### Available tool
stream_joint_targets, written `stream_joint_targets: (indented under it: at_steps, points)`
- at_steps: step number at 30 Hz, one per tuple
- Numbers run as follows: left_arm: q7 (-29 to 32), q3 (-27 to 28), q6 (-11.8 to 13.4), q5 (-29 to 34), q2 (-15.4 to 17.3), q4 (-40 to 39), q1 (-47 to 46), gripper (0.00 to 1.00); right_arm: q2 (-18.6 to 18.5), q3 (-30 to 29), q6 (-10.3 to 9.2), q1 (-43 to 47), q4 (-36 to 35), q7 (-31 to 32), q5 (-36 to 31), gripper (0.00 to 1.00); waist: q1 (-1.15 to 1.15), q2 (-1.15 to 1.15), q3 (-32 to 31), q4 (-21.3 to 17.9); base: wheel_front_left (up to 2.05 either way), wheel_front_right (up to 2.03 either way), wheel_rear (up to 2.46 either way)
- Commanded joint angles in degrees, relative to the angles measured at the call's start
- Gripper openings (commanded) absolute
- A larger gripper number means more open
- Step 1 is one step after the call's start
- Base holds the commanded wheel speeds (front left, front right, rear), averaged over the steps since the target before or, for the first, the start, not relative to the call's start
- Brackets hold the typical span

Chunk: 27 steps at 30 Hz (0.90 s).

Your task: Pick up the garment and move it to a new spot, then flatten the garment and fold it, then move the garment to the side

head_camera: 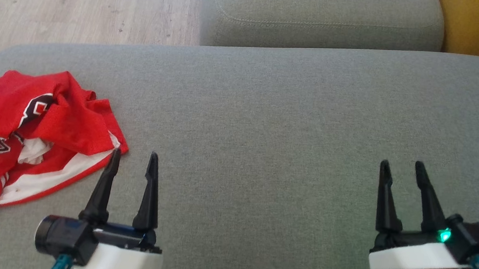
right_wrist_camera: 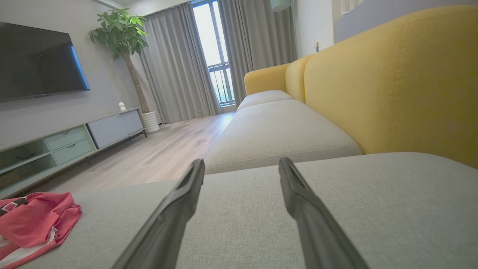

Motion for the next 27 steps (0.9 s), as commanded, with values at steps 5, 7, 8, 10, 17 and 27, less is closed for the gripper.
stream_joint_targets:
  at_steps: [5,7,8,10,17,27]
  points:
    - [-0.7,4.29,-3.73,2.63,-1.55,1.55,-1.1,1.0,-0.44,1.8,0.44,-1.13,0.44,-0.79,0.8,1.0,0.0,0.0,-0.35,-0.23,0.0,0.0,0.0]
    - [-0.7,5.2,-4.48,2.84,-1.99,1.93,-1.12,1.0,-0.44,1.89,0.44,-1.29,0.76,-0.79,0.94,1.0,0.0,0.0,-0.44,-0.24,0.0,0.0,0.0]
    - [-0.7,5.57,-4.8,2.95,-2.14,2.04,-1.14,1.0,-0.44,1.93,0.44,-1.35,0.83,-0.79,1.0,1.0,0.0,0.0,-0.48,-0.23,0.0,0.0,0.0]
    - [-0.7,6.21,-5.32,3.14,-2.34,2.18,-1.17,1.0,-0.44,2.05,0.44,-1.46,0.89,-0.79,1.11,1.0,0.0,0.0,-0.49,-0.24,0.0,0.0,0.0]
    - [-0.7,7.27,-6.06,2.92,-2.57,2.37,-1.07,1.0,-0.44,2.0,0.44,-1.49,1.05,-0.79,1.76,1.0,0.0,0.0,-0.78,0.12,0.0,0.0,0.0]
    - [-0.7,7.85,-4.69,3.02,-2.59,3.36,-0.8,1.0,-0.44,4.67,0.44,-0.95,1.01,-0.79,2.41,1.0,0.0,0.0,-1.53,4.13,0.0,0.0,0.0]
